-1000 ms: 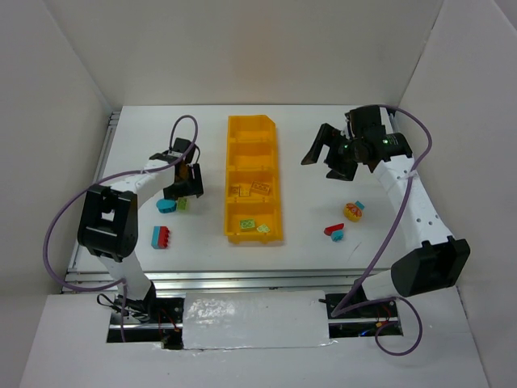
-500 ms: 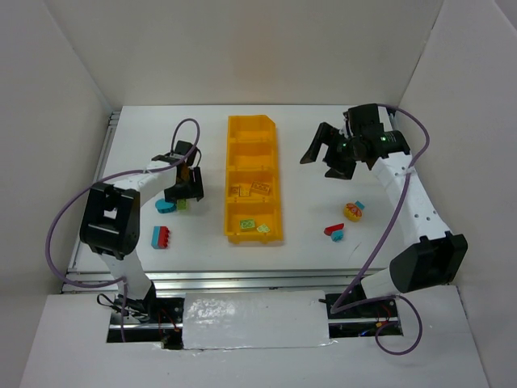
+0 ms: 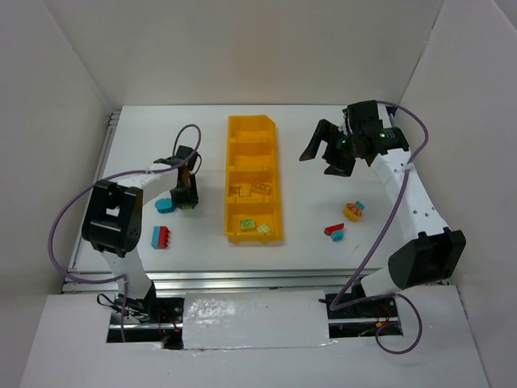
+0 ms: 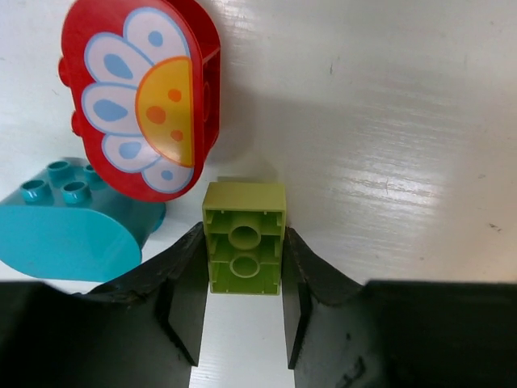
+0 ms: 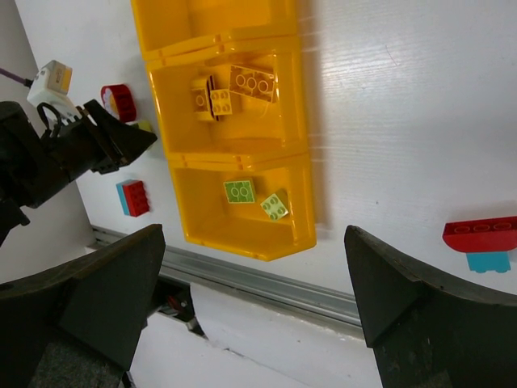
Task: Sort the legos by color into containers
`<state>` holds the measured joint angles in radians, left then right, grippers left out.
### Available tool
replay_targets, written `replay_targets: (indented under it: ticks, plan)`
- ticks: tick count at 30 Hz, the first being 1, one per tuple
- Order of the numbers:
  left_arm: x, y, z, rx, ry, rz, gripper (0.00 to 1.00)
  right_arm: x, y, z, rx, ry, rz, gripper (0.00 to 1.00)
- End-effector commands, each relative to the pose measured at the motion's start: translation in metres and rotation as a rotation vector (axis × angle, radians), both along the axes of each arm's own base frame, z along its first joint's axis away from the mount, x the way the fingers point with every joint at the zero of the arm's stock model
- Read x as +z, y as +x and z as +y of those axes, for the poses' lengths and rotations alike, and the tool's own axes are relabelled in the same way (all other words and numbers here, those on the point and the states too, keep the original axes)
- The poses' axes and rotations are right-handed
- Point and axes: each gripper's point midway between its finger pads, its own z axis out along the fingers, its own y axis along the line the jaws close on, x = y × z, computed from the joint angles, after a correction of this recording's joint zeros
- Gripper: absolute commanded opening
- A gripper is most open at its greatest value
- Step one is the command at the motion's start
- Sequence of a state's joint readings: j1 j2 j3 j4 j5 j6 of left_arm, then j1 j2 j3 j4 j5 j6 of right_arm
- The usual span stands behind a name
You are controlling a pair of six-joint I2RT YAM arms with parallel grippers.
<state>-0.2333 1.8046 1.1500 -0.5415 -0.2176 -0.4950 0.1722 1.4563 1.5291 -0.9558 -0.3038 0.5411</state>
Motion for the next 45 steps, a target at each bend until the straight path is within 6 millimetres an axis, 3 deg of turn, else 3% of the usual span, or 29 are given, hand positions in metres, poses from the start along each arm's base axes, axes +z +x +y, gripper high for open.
replay_targets:
  ticks: [1, 3, 4, 7, 10, 14, 17, 21, 31, 35, 40, 45]
  plan:
    - [0.020, 0.004, -0.008, -0.019, -0.046, -0.025, 0.08, 0.017, 0.007, 0.003, 0.012, 0.014, -0.047, 1.00]
    - [0.047, 0.017, -0.019, -0.037, -0.096, -0.086, 0.00, 0.017, 0.008, 0.004, 0.013, 0.015, -0.044, 0.99]
    - [0.057, 0.019, -0.025, -0.052, -0.118, -0.104, 0.00, 0.017, 0.008, 0.005, 0.015, 0.017, -0.044, 1.00]
    - [0.111, 0.041, -0.051, -0.114, -0.243, -0.237, 0.00, 0.017, 0.012, 0.005, 0.010, 0.018, -0.043, 1.00]
    - [0.146, 0.048, -0.085, -0.197, -0.382, -0.319, 0.00, 0.021, 0.016, 0.006, 0.017, 0.028, -0.043, 1.00]
    - [0.180, 0.041, -0.133, -0.339, -0.489, -0.376, 0.00, 0.020, 0.022, -0.001, -0.014, 0.001, -0.047, 1.00]
    - [0.198, 0.023, -0.171, -0.480, -0.519, -0.395, 0.00, 0.023, 0.025, -0.012, -0.056, -0.006, -0.051, 1.00]
    - [0.193, -0.009, -0.208, -0.608, -0.511, -0.359, 0.00, 0.027, 0.029, -0.026, -0.100, 0.008, -0.055, 1.00]
    - [0.147, -0.061, -0.211, -0.645, -0.487, -0.213, 0.14, 0.019, 0.026, -0.071, -0.224, -0.071, -0.049, 1.00]
    - [0.120, -0.070, -0.204, -0.634, -0.453, -0.169, 0.31, 0.012, 0.021, -0.070, -0.223, -0.062, -0.033, 1.00]
    - [0.121, -0.065, -0.206, -0.635, -0.451, -0.203, 0.62, 0.011, 0.013, -0.071, -0.222, -0.067, -0.031, 1.00]
    - [0.110, -0.068, -0.205, -0.638, -0.456, -0.193, 0.83, 0.013, 0.008, -0.071, -0.220, -0.071, -0.034, 1.00]
